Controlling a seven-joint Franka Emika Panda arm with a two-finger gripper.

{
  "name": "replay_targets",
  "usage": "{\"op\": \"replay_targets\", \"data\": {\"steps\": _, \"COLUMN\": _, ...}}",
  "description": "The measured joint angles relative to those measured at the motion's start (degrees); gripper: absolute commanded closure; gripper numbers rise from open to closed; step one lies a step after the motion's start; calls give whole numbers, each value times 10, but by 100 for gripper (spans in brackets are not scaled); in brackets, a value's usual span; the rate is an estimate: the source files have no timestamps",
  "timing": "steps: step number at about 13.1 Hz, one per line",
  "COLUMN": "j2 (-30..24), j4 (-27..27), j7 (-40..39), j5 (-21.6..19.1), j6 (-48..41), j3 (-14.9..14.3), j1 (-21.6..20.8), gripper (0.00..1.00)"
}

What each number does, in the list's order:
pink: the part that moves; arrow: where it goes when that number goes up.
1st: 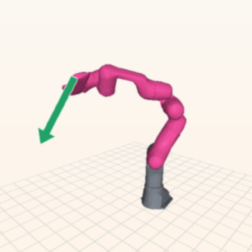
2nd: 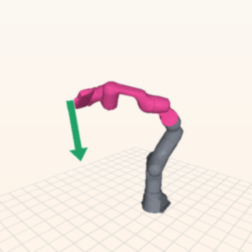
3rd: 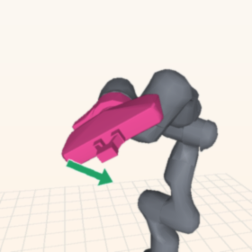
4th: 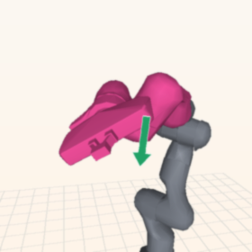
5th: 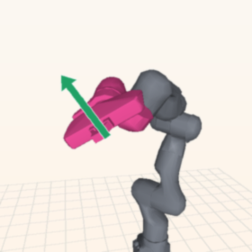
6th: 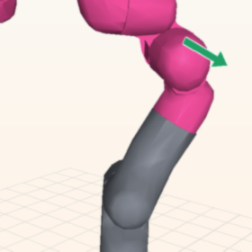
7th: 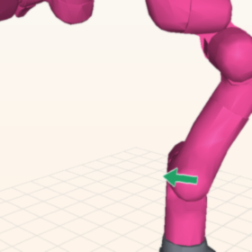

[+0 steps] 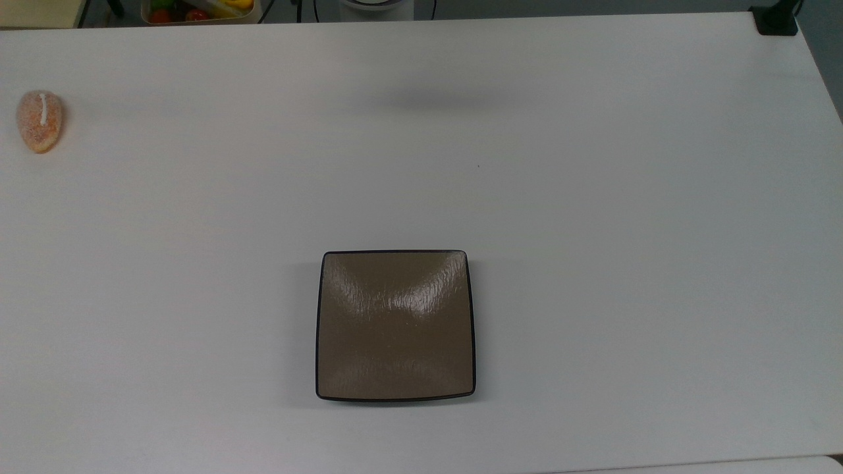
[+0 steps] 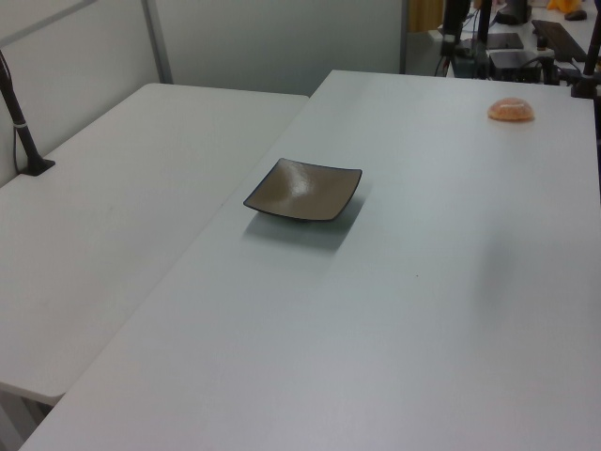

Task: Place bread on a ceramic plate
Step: 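Move the open gripper toward the orange bread roll, then lower the gripper over the bread roll and close on it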

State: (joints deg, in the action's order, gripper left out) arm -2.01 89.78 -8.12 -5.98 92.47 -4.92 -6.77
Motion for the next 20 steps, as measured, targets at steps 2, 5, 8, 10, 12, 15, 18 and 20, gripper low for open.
{"op": "replay_targets", "data": {"steps": 2, "j2": -10, "j4": 0, "j7": -64, "j5": 2, "j6": -39, "j3": -2, "j1": 23, "gripper": 0}}
{"op": "replay_targets", "data": {"steps": 5, "j2": -15, "j4": 0, "j7": -159, "j5": 9, "j6": -53, "j3": -4, "j1": 88, "gripper": 0}}
{"op": "replay_targets", "data": {"steps": 8, "j2": -12, "j4": 2, "j7": -181, "j5": 30, "j6": -41, "j3": -6, "j1": 166, "gripper": 0}}
{"op": "replay_targets", "data": {"steps": 10, "j2": 8, "j4": 12, "j7": -184, "j5": 44, "j6": 15, "j3": -12, "j1": 208, "gripper": 0}}
{"op": "replay_targets", "data": {"steps": 12, "j2": 45, "j4": 17, "j7": -184, "j5": 47, "j6": 77, "j3": -39, "j1": 224, "gripper": 0}}
{"op": "replay_targets", "data": {"steps": 15, "j2": 95, "j4": 29, "j7": -239, "j5": 47, "j6": 161, "j3": -88, "j1": 234, "gripper": 0}}
{"op": "replay_targets", "data": {"steps": 18, "j2": 139, "j4": 53, "j7": -285, "j5": 47, "j6": 242, "j3": -112, "j1": 249, "gripper": 0}}
{"op": "replay_targets", "data": {"steps": 20, "j2": 177, "j4": 57, "j7": -292, "j5": 47, "j6": 288, "j3": -114, "j1": 262, "gripper": 0}}
